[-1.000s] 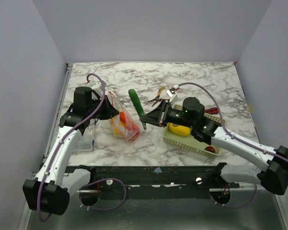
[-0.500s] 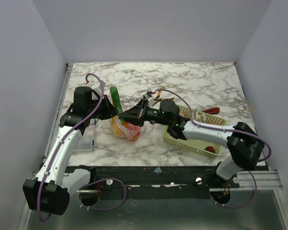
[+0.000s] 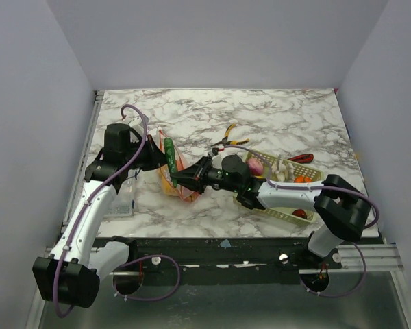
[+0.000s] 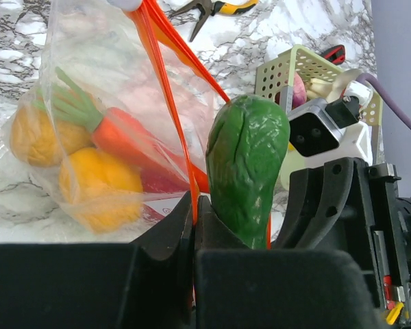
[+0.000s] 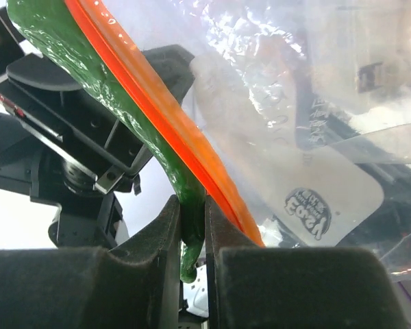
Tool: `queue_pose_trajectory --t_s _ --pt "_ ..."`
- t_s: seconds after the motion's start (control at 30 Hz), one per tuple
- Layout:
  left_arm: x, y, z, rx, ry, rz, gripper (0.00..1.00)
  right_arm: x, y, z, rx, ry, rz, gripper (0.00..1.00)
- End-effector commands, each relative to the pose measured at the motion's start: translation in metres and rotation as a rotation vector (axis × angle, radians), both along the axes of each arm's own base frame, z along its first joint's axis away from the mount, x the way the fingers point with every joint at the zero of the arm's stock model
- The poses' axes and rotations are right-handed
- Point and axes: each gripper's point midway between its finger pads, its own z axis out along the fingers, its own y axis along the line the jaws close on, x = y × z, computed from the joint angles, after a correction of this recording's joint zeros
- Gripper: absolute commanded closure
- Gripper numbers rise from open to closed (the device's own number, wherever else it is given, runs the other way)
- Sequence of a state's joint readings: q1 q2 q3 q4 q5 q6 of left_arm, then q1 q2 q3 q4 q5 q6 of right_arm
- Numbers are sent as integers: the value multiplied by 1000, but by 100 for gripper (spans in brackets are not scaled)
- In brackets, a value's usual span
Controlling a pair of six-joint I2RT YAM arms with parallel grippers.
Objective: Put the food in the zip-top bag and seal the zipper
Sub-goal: Place the fake vegetable in the zipper food storage bag.
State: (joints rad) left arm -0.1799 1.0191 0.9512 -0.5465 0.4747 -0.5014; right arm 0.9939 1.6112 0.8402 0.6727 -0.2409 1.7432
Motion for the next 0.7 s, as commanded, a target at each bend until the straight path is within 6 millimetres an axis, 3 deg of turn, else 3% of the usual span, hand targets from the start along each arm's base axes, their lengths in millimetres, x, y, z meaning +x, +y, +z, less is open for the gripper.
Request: queue_pose_trajectory --t_s 0.0,0.17,0.37,0.67 --pt "5 -2 11 -13 -62 -14 100 9 -1 -27 -69 29 -50 99" --pt "3 -1 8 -5 -58 -16 100 15 -7 -37 -188 -31 -85 93" --pt "0 1 6 4 -63 -13 100 26 -17 -40 -368 -138 -117 92" --pt "-1 3 8 10 -77 -6 100 39 -25 -71 -643 -222 -103 92"
